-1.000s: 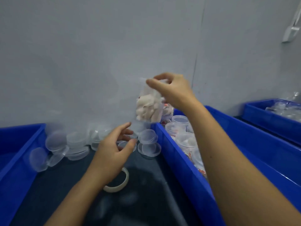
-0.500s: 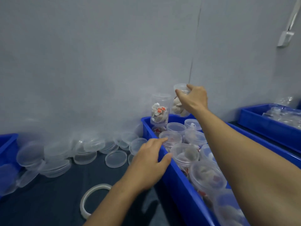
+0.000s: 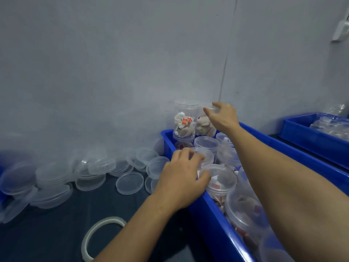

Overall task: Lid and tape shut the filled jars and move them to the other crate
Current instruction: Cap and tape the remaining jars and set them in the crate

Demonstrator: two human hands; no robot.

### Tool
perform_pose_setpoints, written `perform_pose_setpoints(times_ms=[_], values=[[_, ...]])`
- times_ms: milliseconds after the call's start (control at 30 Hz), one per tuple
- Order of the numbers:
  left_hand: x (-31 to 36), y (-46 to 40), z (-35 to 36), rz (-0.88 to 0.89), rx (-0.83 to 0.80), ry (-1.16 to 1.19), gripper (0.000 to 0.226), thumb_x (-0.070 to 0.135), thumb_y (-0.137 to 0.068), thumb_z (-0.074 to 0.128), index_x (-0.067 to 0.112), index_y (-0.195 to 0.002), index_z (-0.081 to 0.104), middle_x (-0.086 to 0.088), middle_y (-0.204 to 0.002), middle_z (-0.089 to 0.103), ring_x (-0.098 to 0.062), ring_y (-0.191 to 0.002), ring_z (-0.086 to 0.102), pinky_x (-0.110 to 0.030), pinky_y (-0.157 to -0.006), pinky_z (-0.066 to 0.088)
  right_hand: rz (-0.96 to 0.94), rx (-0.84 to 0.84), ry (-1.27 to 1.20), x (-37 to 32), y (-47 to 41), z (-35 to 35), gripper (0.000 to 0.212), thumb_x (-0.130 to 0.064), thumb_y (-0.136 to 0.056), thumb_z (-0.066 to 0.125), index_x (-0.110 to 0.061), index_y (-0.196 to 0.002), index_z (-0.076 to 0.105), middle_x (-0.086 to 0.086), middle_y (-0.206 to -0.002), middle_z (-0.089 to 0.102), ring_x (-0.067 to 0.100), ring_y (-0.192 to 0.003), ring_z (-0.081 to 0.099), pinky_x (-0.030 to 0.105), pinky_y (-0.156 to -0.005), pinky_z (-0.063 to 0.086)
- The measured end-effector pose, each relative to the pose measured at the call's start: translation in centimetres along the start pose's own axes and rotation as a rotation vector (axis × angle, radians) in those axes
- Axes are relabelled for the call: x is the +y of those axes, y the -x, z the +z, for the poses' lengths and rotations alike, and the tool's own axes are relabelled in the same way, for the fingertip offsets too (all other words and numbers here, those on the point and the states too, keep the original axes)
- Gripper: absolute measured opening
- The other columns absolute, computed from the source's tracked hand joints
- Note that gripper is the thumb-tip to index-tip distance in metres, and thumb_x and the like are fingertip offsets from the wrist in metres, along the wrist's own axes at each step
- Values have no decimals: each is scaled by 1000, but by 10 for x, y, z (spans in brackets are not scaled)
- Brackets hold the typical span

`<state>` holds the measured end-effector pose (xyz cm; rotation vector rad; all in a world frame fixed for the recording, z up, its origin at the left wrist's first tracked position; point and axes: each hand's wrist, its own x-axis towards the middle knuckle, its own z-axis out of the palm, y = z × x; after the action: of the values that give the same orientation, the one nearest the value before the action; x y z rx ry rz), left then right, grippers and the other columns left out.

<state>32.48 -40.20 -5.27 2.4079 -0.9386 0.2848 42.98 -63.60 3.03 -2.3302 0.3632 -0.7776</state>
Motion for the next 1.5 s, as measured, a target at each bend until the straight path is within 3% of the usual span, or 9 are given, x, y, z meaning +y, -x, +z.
perform_pose_setpoints(times_ms=[300,533,733,867,967,1067,1300,1367,1500], values=[[-3,5,2,8,-3,53,52,60,-103,38,38,-149,46,12,-154,36,-10,-146,27,-49,-115,42,43,-298,245,20,25,28,69,-55,-90,68,-20,-149,53,6,-145,60,28,-120,63,46,-99,58],[0,12,-3,-5,-46,104,51,58,-108,36,37,-155,41,10,-166,26,-10,-155,17,-53,-121,36,97,-432,433,10,25,21,49,-30,-101,40,-19,-146,53,12,-147,58,33,-132,53,51,-120,34],[-9,44,-21,-64,-19,177,60,55,-109,38,33,-164,30,8,-172,18,-6,-159,8,-40,-128,26,27,-42,226,-30,35,-2,53,-9,-95,45,-13,-147,55,17,-144,60,37,-129,57,45,-107,48],[-32,82,-44,-151,41,145,60,50,-107,50,30,-162,35,7,-165,35,-13,-153,28,-34,-124,30,-120,369,-19,-82,56,-18,40,-6,-88,46,-11,-121,67,16,-123,66,33,-118,56,39,-99,43],[-66,122,-76,-294,94,128,56,50,-104,52,35,-157,40,10,-158,44,-13,-144,44,-37,-116,40,-353,472,-61,-126,94,-11,33,-7,-83,47,-11,-108,68,13,-110,64,31,-106,55,37,-91,41],[-99,168,-104,-480,219,132,47,45,-104,56,32,-148,52,8,-146,56,-14,-133,53,-35,-108,44,-591,276,-119,-164,147,18,23,-6,-85,52,-12,-99,69,7,-98,67,28,-92,58,37,-79,44],[-139,275,-101,-844,523,383,29,25,-102,62,22,-130,66,9,-110,68,-6,-94,62,-17,-74,41,-785,-680,191,-187,302,125,16,-23,-91,52,-28,-102,62,-6,-105,70,25,-96,65,40,-78,54],[-145,293,-96,-888,615,453,25,18,-101,61,18,-126,68,8,-102,71,-6,-91,67,-17,-75,49,-754,-797,188,-179,335,147,7,-27,-92,51,-30,-96,56,-12,-101,65,19,-93,62,33,-71,47],[-154,297,-99,-918,727,643,16,14,-102,59,27,-108,66,-2,-96,72,-20,-88,72,-46,-89,60,-846,-781,221,-171,364,171,8,-26,-92,52,-28,-90,45,-10,-95,59,22,-93,59,37,-76,38]])
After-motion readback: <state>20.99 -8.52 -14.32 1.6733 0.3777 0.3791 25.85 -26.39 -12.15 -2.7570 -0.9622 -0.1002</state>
